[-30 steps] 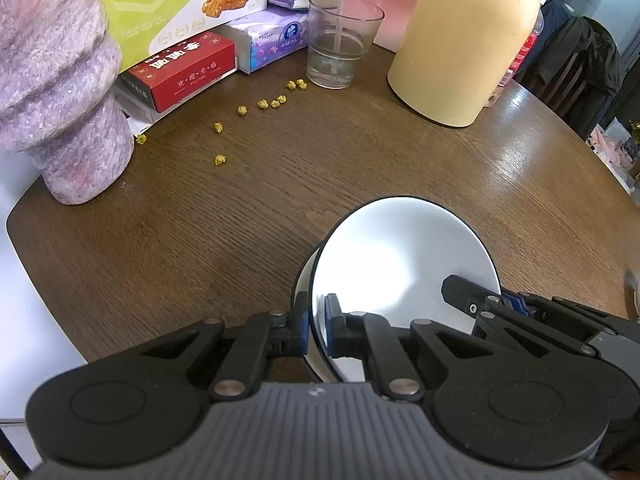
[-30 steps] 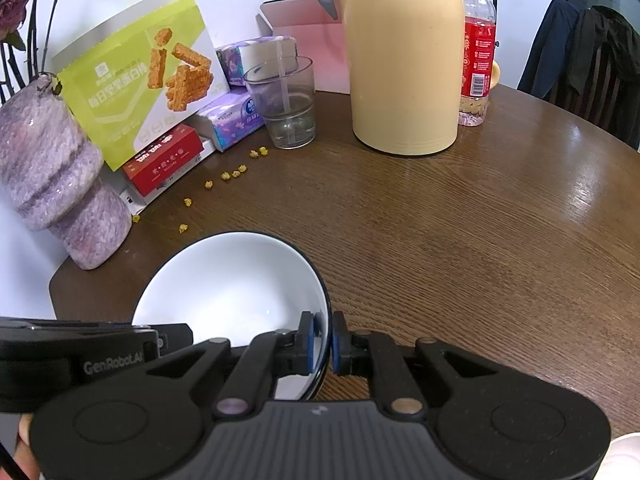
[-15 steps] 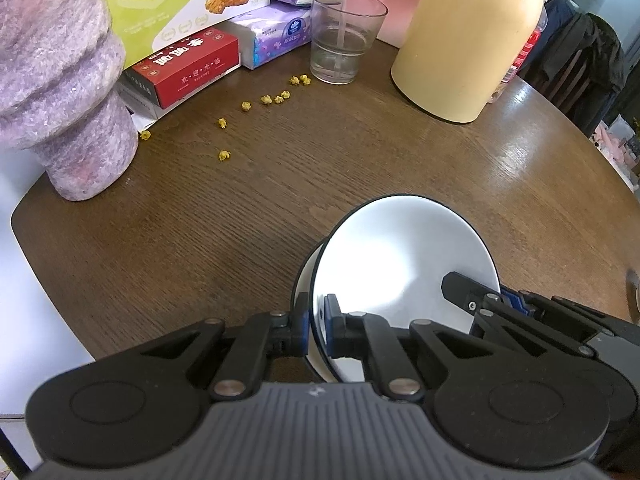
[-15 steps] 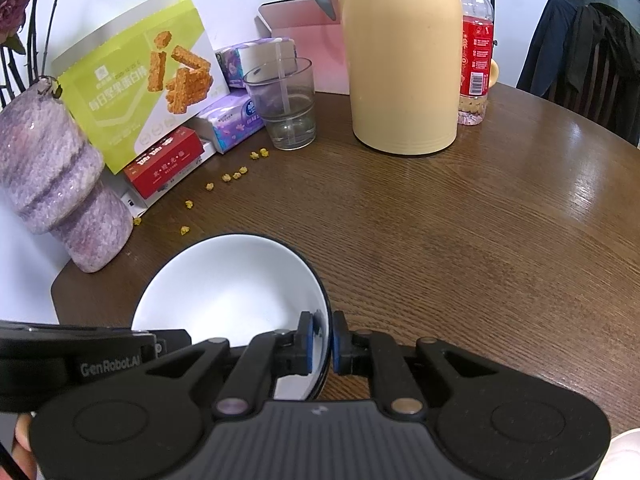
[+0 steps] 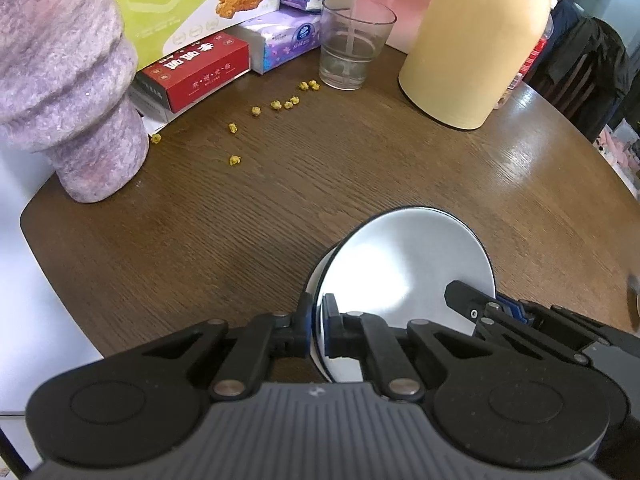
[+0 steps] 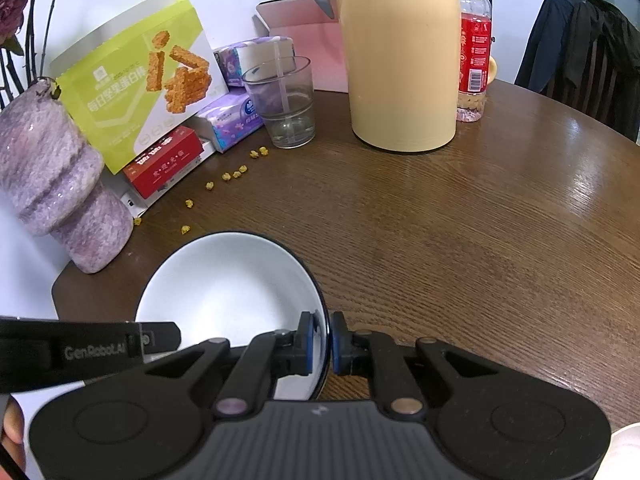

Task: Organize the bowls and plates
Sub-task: 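Lower the held white bowls toward the plates beside the purple vase with both grippers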

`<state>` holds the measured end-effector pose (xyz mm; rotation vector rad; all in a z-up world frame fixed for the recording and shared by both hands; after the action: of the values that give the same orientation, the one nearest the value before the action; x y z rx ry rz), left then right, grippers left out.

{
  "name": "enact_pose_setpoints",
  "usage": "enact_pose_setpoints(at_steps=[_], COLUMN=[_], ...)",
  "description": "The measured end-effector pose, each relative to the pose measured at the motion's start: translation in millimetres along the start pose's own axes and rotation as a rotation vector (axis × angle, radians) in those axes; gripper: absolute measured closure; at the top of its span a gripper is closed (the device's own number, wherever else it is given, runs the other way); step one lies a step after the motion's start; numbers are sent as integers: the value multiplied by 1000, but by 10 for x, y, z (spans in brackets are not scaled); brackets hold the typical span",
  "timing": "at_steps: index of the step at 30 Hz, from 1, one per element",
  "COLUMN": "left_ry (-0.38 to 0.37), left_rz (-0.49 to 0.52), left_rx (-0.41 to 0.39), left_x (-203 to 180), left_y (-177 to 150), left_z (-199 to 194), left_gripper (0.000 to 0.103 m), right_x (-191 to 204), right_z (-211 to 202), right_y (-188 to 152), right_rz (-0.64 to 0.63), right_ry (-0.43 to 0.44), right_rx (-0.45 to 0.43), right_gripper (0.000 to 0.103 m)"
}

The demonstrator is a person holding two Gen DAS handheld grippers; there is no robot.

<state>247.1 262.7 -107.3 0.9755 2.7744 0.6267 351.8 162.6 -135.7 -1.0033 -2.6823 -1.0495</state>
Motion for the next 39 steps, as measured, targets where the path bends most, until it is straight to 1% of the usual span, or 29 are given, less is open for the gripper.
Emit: enact_pose_setpoints(at_steps=[4,13,20,32,34,39], left_ry=[6,62,57,94,101,83], left_rz=[2,20,-15,-15,-24,-32], left_rx=[3,4,2,-15,-25,-51], left_x=[-2,-42,-10,16,33,63], left_y=[3,0,35,53,63,115], left_z=[-3,-25,-36,-77,-89,-130], left_gripper=[97,97,97,96,96,96], right_x=[3,5,-13,-9,-14,-40], right_z=[3,23,29,39,39,36], right_y=[4,21,32,43,46,53], right_rz=[-2,15,33,54,61,86], right_ry=[-5,-2,8,14,20,37], right_rx=[5,19,28,39,41,44], right_gripper=[95,94,94,93,92,91])
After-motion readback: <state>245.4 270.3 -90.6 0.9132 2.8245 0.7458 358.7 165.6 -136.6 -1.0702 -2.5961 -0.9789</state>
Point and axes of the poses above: each gripper's, at about its wrist camera, not at the fingertips, and z roughly the way its jaws point, x to its left, y to its top, the point moved 5 cm from there along z, roughly the way its jaws point, and after that the axes turned 10 degrees about y, right-handed, at the moved point
